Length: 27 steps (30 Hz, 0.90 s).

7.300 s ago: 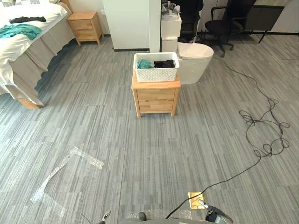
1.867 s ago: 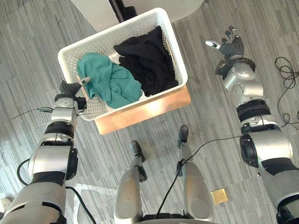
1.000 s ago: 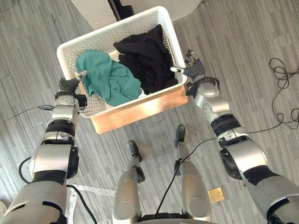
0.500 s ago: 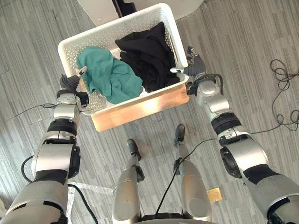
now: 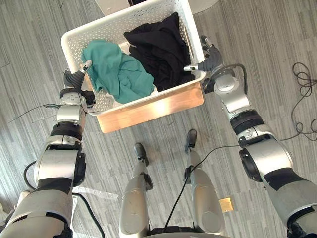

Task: Pick up the laundry basket with both hands and put the clothes into the washing machine.

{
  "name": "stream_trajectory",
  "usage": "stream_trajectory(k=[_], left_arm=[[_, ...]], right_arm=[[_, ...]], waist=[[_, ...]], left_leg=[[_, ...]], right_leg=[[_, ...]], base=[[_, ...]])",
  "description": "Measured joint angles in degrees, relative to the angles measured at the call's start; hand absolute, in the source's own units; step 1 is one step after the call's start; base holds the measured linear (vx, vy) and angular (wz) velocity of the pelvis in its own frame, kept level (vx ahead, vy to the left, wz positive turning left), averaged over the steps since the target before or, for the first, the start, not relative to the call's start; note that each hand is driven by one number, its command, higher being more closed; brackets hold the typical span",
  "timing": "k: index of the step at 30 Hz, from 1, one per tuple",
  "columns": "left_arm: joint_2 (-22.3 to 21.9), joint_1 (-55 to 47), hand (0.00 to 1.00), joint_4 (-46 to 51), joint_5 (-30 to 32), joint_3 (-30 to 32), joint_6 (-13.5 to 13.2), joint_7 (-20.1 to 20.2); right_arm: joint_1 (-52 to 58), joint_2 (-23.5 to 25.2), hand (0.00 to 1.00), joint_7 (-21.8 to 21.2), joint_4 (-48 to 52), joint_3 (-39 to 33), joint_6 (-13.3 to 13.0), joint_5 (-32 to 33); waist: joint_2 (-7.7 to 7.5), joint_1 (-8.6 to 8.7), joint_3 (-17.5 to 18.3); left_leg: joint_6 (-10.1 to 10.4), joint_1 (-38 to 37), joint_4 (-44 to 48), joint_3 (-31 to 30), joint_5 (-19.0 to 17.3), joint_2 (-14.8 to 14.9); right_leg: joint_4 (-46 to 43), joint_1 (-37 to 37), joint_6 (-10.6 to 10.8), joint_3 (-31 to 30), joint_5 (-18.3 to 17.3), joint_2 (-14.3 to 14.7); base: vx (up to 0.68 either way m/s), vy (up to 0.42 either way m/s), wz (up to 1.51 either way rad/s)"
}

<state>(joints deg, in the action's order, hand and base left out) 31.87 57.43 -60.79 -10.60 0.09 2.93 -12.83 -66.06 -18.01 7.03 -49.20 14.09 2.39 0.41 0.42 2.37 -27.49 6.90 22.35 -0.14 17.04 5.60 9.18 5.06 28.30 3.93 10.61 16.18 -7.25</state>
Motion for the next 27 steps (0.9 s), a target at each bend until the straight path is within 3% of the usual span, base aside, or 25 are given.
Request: stream_trajectory(k=[12, 27], left_arm=[[-0.3, -0.9, 0.0, 0.1, 0.0, 0.2, 0.0, 0.1], [-1.9, -1.1, 0.0, 0.7, 0.0, 0.5, -1.1, 0.2]], right_arm=[[-1.7, -0.6, 0.0, -1.0, 0.0, 1.0, 2.7, -0.6], [-4.8, -0.4, 0.0, -0.9, -0.1, 1.4, 3.1, -0.2]], waist=[[-0.05, -0.08, 0.0], [-0.06, -0.19, 0.0]], left_leg=[[0.0, -0.7, 0.0, 0.7, 0.0, 0.0], [-0.2, -0.4, -0.4, -0.1, 0.7, 0.0]], right_leg=[[-0.3, 0.0, 0.4, -0.8, 0.3, 0.1], [-0.4, 0.0, 0.4, -0.1, 0.3, 0.0]], base=[[-0.02, 0.032, -0.03], [0.0, 0.007, 0.02]])
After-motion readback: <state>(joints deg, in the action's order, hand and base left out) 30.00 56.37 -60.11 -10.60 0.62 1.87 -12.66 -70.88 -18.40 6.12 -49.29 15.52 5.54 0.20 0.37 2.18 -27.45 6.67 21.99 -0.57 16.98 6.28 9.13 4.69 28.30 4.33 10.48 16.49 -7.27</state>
